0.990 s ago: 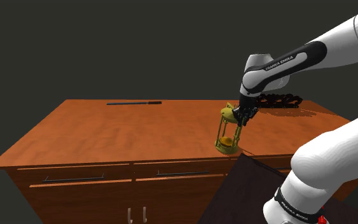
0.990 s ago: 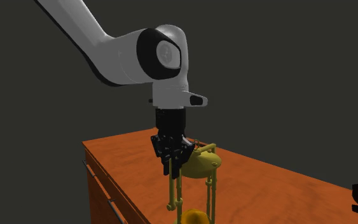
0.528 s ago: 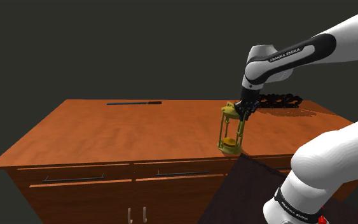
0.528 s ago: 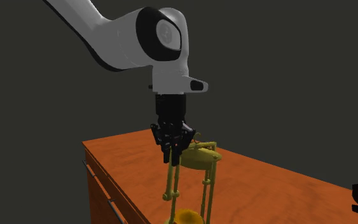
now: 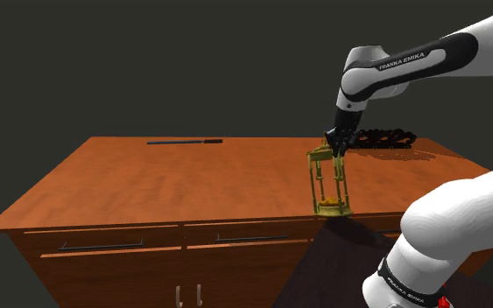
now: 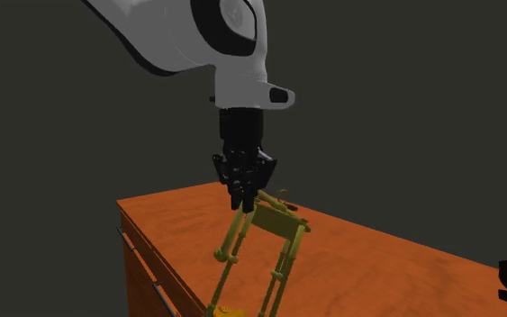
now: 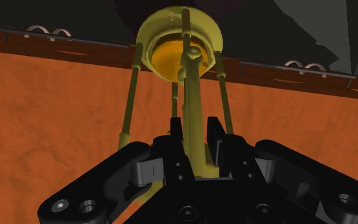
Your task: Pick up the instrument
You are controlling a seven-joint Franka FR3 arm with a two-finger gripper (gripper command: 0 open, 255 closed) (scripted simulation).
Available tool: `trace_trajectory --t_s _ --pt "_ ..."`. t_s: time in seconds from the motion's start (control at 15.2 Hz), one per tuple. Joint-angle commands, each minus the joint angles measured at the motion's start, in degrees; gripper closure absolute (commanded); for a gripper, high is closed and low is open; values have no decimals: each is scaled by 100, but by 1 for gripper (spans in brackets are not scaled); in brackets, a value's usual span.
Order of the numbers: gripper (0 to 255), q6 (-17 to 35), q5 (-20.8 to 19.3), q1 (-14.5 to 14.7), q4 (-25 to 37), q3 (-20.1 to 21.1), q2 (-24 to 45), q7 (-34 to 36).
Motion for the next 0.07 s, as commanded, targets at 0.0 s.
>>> trace_trajectory --t_s 0.0 --pt "255 -57 5 2 47 6 -16 -3"
